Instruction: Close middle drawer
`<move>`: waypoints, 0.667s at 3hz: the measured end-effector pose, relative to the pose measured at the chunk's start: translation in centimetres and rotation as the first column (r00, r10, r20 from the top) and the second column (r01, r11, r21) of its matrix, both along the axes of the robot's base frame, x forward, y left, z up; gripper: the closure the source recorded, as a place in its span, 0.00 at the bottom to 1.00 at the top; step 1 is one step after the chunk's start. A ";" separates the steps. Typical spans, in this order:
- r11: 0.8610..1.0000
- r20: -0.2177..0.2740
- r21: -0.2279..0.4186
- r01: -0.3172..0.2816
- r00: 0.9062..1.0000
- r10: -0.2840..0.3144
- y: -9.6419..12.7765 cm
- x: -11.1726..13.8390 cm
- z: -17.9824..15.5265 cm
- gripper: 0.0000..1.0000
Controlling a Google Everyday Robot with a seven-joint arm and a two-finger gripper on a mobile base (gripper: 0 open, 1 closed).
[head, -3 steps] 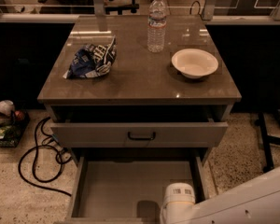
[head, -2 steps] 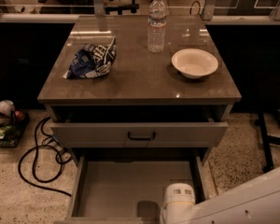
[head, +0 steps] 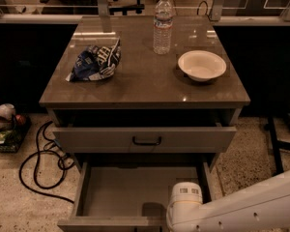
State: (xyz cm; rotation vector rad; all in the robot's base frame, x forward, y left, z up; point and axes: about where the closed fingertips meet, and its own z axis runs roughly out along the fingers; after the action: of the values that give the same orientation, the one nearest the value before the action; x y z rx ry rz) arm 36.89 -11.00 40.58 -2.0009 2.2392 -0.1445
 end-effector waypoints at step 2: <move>1.000 0.059 -0.018 0.001 0.998 0.000 -0.6 3.3 1.2 1.00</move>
Offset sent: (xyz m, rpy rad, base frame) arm 0.2697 -0.0416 0.1296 -0.1999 -0.5174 -0.0130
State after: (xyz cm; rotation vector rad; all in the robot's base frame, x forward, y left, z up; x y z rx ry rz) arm 40.16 -11.58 41.83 -1.9783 2.2096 -0.2218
